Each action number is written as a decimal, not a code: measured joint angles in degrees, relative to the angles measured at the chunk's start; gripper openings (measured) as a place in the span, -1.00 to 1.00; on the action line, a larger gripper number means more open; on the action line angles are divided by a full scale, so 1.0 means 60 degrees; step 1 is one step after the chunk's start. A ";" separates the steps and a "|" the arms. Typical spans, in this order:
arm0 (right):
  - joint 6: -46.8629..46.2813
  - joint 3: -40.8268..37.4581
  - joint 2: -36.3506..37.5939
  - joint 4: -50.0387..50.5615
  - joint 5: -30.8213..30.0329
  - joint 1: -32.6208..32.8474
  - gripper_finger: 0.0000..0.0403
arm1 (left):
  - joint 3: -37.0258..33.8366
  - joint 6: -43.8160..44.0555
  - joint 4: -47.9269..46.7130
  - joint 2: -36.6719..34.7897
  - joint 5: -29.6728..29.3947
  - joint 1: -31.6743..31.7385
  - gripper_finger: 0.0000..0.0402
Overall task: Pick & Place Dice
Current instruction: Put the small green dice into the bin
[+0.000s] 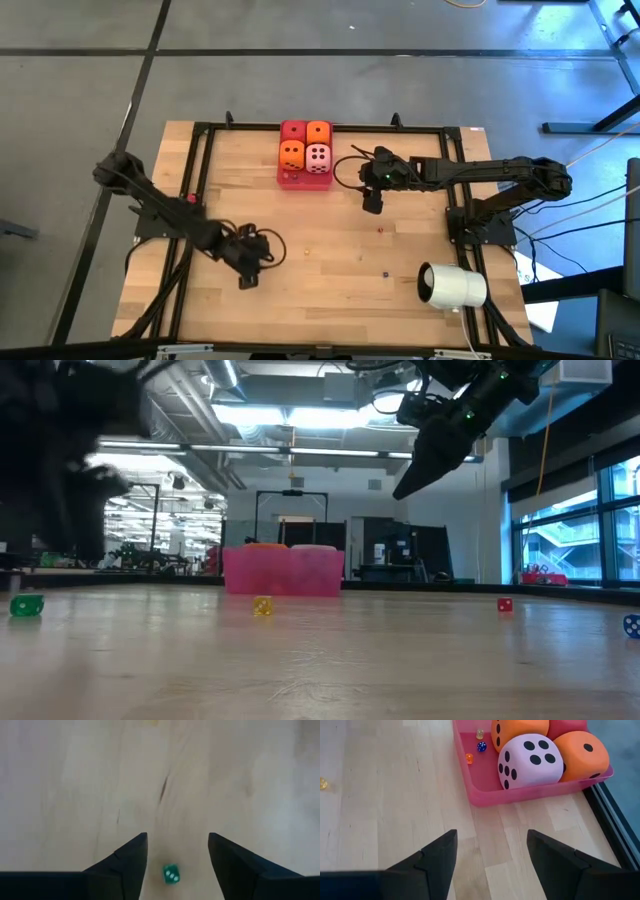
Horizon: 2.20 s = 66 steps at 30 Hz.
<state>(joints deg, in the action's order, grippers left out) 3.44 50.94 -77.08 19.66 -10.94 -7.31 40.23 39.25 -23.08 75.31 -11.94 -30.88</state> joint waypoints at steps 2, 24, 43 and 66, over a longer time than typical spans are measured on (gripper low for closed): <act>0.0000 0.0000 0.0000 0.0000 0.0000 0.0000 0.19 | 0.0000 0.0523 -0.0239 0.0419 -0.0054 -0.0161 0.07; -0.0211 0.0000 0.0000 -0.0007 -0.0004 0.0000 0.19 | 0.0152 0.0629 -0.1068 0.1458 0.0954 -0.0162 -0.43; 0.0004 0.0001 0.0000 -0.0071 -0.0033 0.0001 0.19 | 0.1343 -0.4564 -0.1125 0.1479 -0.0324 0.2356 -0.84; 0.0029 0.0003 0.0000 -0.0067 -0.0029 0.0000 0.19 | 0.1570 -0.8277 0.3235 0.2199 0.1776 0.9009 -0.81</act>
<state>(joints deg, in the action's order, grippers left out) 3.62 50.96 -77.08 19.26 -11.11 -7.31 49.65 -10.41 -3.68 88.50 -1.28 23.17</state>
